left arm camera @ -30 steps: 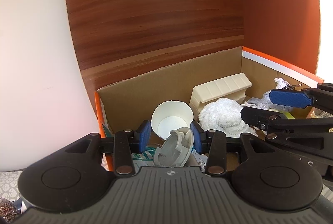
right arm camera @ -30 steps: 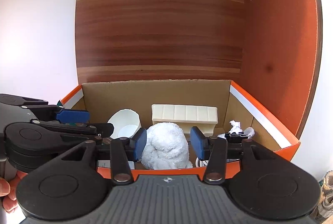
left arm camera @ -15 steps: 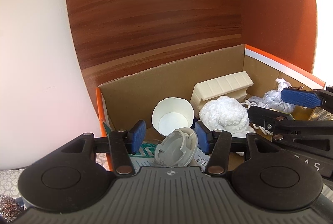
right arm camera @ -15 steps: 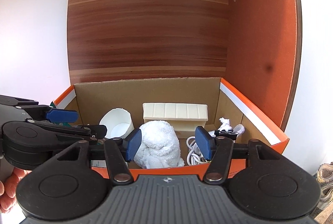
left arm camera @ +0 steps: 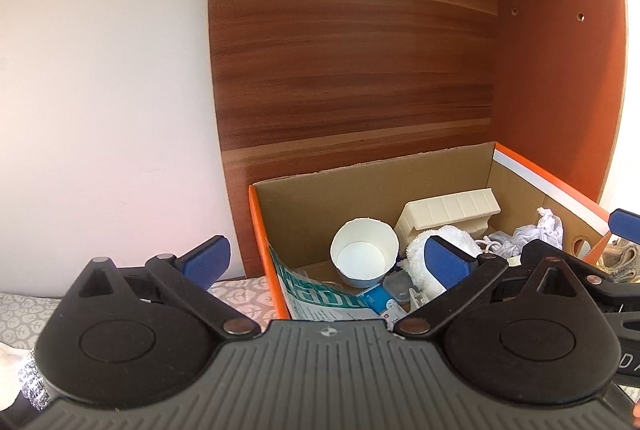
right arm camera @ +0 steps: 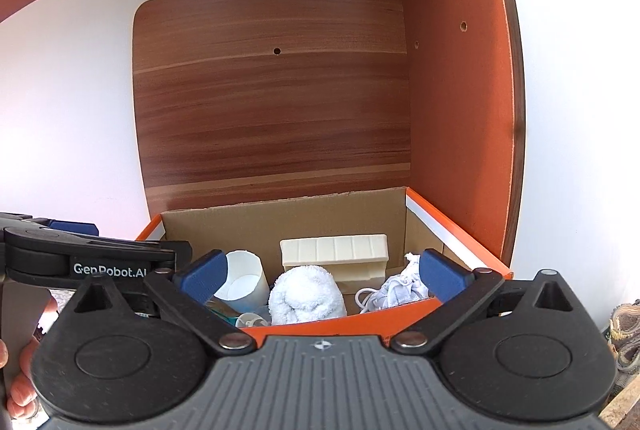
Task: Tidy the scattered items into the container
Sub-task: 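Withdraw both open tools from the box toward the table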
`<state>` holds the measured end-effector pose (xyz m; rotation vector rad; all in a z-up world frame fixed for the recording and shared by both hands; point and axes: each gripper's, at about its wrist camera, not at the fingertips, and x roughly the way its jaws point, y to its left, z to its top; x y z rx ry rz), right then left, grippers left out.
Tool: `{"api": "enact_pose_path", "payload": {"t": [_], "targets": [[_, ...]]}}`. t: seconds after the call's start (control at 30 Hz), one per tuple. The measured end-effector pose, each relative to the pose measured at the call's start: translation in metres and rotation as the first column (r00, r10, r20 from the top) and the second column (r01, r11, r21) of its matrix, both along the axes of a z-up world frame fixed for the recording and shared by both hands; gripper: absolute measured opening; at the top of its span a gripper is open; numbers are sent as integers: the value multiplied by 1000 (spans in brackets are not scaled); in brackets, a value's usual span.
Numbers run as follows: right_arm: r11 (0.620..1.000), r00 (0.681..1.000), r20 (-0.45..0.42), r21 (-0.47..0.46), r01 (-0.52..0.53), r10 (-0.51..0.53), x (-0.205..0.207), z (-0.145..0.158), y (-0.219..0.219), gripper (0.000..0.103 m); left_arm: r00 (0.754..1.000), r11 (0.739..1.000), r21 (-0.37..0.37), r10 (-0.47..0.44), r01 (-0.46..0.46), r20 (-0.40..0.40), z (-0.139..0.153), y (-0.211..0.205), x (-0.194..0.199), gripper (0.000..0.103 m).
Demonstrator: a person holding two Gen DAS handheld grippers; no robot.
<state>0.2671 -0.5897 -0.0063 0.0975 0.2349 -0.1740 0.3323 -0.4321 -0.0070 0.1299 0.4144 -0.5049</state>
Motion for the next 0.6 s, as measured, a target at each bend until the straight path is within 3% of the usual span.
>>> {"api": "enact_pose_path", "payload": {"t": [0.4, 0.6], "targets": [[1000, 1000, 11, 19, 3, -3, -35, 16, 21, 103, 999, 999, -25, 44, -43, 16, 13, 25, -31, 103], [997, 999, -48, 82, 1, 3, -53, 17, 31, 103, 998, 997, -39, 66, -66, -14, 12, 45, -49, 103]]}}
